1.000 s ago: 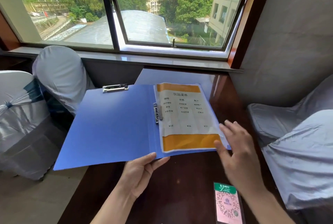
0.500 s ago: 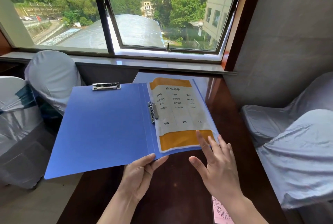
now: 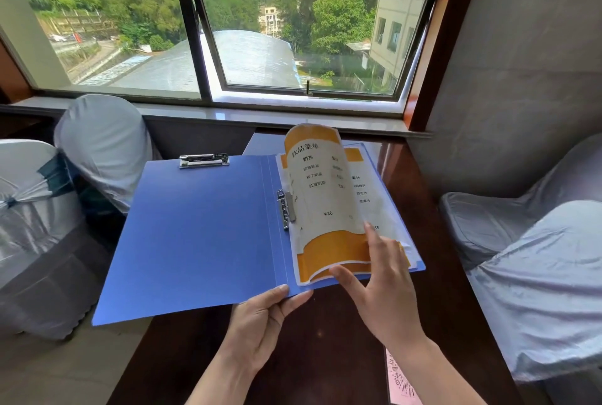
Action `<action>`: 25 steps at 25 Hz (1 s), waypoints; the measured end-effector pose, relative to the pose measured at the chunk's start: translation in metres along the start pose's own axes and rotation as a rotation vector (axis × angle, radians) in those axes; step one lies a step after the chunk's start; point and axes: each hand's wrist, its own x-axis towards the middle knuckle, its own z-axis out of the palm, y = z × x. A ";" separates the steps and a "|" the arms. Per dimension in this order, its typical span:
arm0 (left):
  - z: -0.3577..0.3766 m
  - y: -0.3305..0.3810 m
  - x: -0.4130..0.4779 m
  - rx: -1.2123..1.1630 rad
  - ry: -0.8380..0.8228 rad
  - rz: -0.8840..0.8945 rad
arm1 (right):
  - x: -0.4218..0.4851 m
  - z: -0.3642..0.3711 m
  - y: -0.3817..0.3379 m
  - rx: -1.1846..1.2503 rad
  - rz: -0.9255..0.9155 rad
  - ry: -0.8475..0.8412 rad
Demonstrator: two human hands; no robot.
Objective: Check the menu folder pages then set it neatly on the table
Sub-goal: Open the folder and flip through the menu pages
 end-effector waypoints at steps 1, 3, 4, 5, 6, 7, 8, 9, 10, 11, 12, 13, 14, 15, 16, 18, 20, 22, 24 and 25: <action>0.000 0.000 0.000 0.001 -0.004 -0.001 | 0.003 -0.001 0.000 -0.002 0.013 -0.002; -0.001 0.000 0.000 0.004 -0.010 0.000 | 0.005 -0.002 0.001 -0.022 0.046 -0.022; -0.001 -0.001 0.000 0.005 -0.014 0.001 | 0.006 -0.002 0.001 -0.036 0.070 -0.030; -0.001 -0.001 -0.001 0.005 -0.017 0.005 | 0.006 -0.004 0.000 -0.048 0.092 -0.036; -0.001 -0.002 -0.001 0.003 -0.019 0.009 | 0.007 -0.005 -0.001 -0.058 0.110 -0.045; -0.001 -0.002 -0.002 0.002 -0.022 0.009 | 0.008 -0.007 -0.003 -0.061 0.120 -0.058; -0.001 -0.003 -0.002 0.003 -0.024 0.005 | 0.009 -0.009 -0.005 -0.044 0.128 -0.077; -0.001 -0.003 -0.003 0.003 -0.025 0.001 | 0.010 -0.011 -0.006 0.011 0.142 -0.097; -0.001 -0.003 -0.003 -0.003 -0.028 0.001 | 0.011 -0.013 -0.008 0.107 0.167 -0.112; -0.002 -0.003 -0.004 -0.010 -0.031 0.003 | 0.012 -0.015 -0.011 0.240 0.203 -0.116; -0.002 -0.004 -0.004 -0.015 -0.033 0.007 | 0.013 -0.018 -0.013 0.401 0.247 -0.110; -0.002 -0.004 -0.005 -0.017 -0.032 0.013 | 0.013 -0.019 -0.013 0.563 0.287 -0.081; -0.002 -0.005 -0.006 -0.018 -0.031 0.021 | 0.014 -0.020 -0.014 0.701 0.321 -0.034; -0.002 -0.005 -0.006 -0.018 -0.032 0.031 | 0.015 -0.021 -0.017 0.804 0.343 0.016; -0.001 -0.005 -0.006 -0.015 -0.040 0.040 | 0.018 -0.021 -0.020 0.865 0.348 0.049; 0.001 -0.006 -0.007 -0.001 -0.079 0.057 | 0.023 -0.020 -0.030 0.897 0.286 0.063; 0.004 -0.009 -0.009 0.013 -0.139 0.069 | 0.030 -0.015 -0.043 0.827 0.169 0.062; 0.008 -0.012 -0.009 0.025 -0.172 0.080 | 0.037 -0.008 -0.060 0.726 0.055 0.062; 0.011 -0.016 -0.009 0.046 -0.210 0.107 | 0.043 0.002 -0.078 0.693 -0.015 -0.008; 0.013 -0.016 -0.010 0.063 -0.237 0.128 | 0.044 0.007 -0.086 0.716 -0.028 -0.109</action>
